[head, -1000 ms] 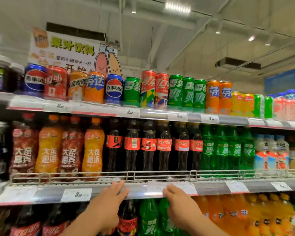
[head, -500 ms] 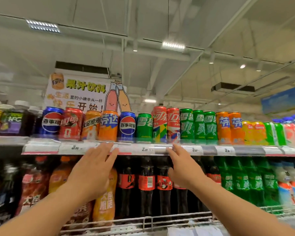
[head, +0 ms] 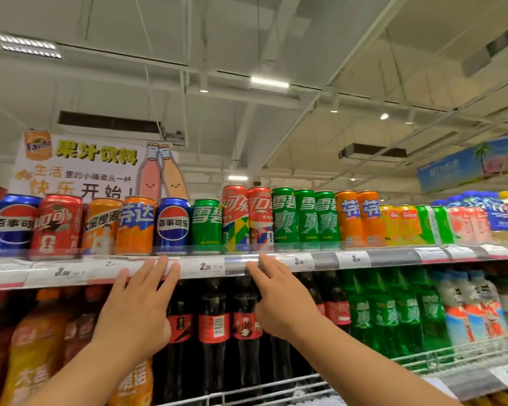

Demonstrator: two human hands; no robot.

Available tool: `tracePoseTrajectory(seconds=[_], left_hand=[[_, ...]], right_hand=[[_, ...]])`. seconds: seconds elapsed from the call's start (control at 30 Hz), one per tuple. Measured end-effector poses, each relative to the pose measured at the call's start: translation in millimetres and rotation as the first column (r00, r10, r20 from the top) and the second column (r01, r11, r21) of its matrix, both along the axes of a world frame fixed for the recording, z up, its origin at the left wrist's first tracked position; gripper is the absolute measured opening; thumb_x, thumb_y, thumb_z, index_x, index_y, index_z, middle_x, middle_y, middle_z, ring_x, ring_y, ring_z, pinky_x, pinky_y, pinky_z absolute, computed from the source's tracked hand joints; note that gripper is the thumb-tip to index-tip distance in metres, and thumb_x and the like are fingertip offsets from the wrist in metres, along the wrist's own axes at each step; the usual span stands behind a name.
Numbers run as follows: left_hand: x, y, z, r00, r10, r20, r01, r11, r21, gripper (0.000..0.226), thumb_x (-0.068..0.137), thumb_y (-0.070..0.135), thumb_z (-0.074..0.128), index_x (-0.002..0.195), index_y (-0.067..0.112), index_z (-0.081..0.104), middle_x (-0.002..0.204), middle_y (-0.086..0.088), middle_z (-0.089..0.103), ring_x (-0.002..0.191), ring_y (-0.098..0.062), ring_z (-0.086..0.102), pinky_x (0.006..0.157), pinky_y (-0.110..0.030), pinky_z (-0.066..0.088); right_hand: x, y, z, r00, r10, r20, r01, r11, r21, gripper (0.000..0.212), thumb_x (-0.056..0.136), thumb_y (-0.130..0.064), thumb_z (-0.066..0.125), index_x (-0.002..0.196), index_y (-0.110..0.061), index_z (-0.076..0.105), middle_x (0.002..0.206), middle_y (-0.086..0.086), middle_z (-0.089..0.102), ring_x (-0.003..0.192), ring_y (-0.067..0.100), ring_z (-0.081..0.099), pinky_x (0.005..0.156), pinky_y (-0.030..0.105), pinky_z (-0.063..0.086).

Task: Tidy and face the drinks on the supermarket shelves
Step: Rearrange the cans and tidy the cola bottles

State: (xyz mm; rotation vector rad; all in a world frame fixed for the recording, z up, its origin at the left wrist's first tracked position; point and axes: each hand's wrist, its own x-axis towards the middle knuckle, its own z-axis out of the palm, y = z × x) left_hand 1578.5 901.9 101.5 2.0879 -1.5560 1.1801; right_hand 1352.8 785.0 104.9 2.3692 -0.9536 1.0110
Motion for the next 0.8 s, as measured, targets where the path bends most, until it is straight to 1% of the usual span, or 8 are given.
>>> tracePoseTrajectory(seconds=[0.2,0.27,0.33,0.47,0.53,0.63,0.73,0.8], left_hand=[[5,14,16,1.0,-0.017,0.012,0.016,0.996,0.084,0.085,0.084,0.031,0.042,0.152,0.028,-0.009,0.161,0.0,-0.013,0.147,-0.022,-0.015,0.118,-0.049,-0.004],[18,23,19,0.999,0.007,0.032,-0.009,0.998,0.063,0.082,0.086,0.033,0.041,0.152,0.029,-0.008,0.16,-0.002,-0.017,0.146,-0.024,-0.018,0.118,-0.049,-0.006],[36,35,18,0.999,0.042,0.03,-0.043,0.999,0.033,0.082,0.086,0.036,0.04,0.151,0.028,-0.009,0.159,-0.004,-0.02,0.145,-0.025,-0.02,0.118,-0.048,-0.007],[69,57,10,0.991,0.123,0.057,-0.124,0.992,0.017,0.082,0.087,0.036,0.04,0.152,0.025,-0.009,0.16,-0.008,-0.018,0.145,-0.026,-0.02,0.116,-0.048,-0.01],[81,63,5,0.99,0.127,0.068,-0.129,0.992,0.019,0.083,0.087,0.036,0.042,0.152,0.025,-0.01,0.16,-0.008,-0.017,0.146,-0.027,-0.019,0.117,-0.049,-0.01],[92,62,-3,0.996,0.077,0.039,-0.077,0.997,0.008,0.088,0.087,0.031,0.046,0.15,0.028,-0.017,0.159,-0.006,-0.019,0.146,-0.026,-0.017,0.115,-0.047,-0.012],[99,55,-7,1.0,0.003,0.008,-0.003,1.0,-0.029,0.088,0.087,0.03,0.044,0.15,0.029,-0.018,0.159,-0.006,-0.019,0.146,-0.026,-0.017,0.114,-0.042,-0.015],[104,53,-5,0.999,-0.03,0.029,0.031,0.999,-0.033,0.084,0.087,0.031,0.042,0.151,0.029,-0.014,0.16,-0.006,-0.015,0.147,-0.026,-0.013,0.115,-0.043,-0.014]], right_hand=[[12,14,11,0.994,-0.106,-0.019,0.105,0.993,-0.05,0.062,0.088,-0.017,0.049,0.147,-0.016,0.031,0.154,0.008,0.025,0.14,0.025,0.02,0.109,0.034,0.032],[26,23,15,0.996,-0.089,-0.024,0.087,0.993,-0.085,0.059,0.09,-0.018,0.047,0.147,-0.011,0.032,0.158,0.014,0.018,0.144,0.029,0.015,0.115,0.038,0.023],[46,31,16,0.999,0.003,-0.038,-0.007,0.995,-0.101,0.065,0.092,-0.017,0.044,0.153,-0.013,0.022,0.163,0.013,0.003,0.148,0.028,0.001,0.119,0.039,0.013],[87,45,10,0.99,0.136,-0.033,-0.138,0.986,-0.091,0.071,0.09,-0.015,0.045,0.155,-0.018,0.016,0.163,0.007,0.001,0.149,0.024,-0.001,0.119,0.036,0.011],[98,51,4,0.992,0.12,-0.028,-0.123,0.984,-0.127,0.072,0.084,-0.016,0.053,0.151,-0.012,0.028,0.16,0.014,0.019,0.147,0.03,0.015,0.118,0.04,0.018],[106,48,-4,0.999,0.047,-0.025,-0.052,0.969,-0.243,0.074,0.055,-0.015,0.079,0.126,-0.003,0.063,0.131,0.02,0.059,0.121,0.038,0.056,0.1,0.048,0.048],[113,44,-6,0.999,0.042,0.023,-0.033,0.948,-0.316,0.069,0.048,-0.01,0.08,0.115,-0.001,0.069,0.118,0.018,0.067,0.108,0.039,0.063,0.089,0.051,0.054],[117,48,2,0.998,0.043,0.048,-0.026,0.954,-0.297,0.05,0.055,-0.014,0.076,0.104,-0.009,0.072,0.107,0.01,0.069,0.096,0.034,0.065,0.078,0.045,0.056]])
